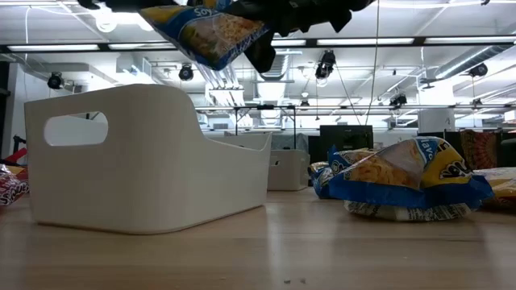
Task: Sort Maruchan noodles
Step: Put the blue noodle pack into the white bin
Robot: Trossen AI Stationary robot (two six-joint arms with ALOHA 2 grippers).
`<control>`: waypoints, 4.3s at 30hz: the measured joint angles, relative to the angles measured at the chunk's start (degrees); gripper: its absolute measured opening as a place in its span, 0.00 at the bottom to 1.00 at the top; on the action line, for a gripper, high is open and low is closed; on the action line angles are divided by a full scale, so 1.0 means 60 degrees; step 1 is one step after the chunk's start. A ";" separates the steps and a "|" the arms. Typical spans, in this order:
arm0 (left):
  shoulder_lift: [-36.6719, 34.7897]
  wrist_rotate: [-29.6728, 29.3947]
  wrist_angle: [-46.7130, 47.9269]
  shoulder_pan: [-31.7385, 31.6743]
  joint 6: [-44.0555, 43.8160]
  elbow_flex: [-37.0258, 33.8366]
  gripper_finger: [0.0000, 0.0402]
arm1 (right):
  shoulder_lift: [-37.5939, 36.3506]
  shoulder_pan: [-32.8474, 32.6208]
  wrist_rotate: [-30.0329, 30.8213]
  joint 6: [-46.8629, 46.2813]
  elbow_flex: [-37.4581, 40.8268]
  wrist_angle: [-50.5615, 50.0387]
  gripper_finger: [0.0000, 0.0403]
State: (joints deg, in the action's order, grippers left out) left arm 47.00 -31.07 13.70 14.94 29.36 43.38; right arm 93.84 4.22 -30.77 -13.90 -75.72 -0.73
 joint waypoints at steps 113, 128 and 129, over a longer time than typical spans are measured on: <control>-0.0089 -0.1647 0.0806 0.0000 -0.2379 -0.0011 0.49 | -0.2844 0.0194 0.5380 0.1083 0.2362 -0.5093 0.36; -0.0080 -0.1650 0.0723 0.0000 -0.2342 -0.0011 0.49 | -0.3813 0.1474 0.5371 0.1518 0.4973 -0.3674 0.39; -0.0076 -0.1650 0.0723 0.0000 -0.2342 -0.0011 0.49 | -0.3792 0.1516 0.5302 0.1625 0.5021 -0.3681 0.40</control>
State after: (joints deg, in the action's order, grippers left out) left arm 46.55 -40.97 18.04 14.94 15.31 43.31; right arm 71.09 13.31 1.04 -4.16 -45.59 -22.82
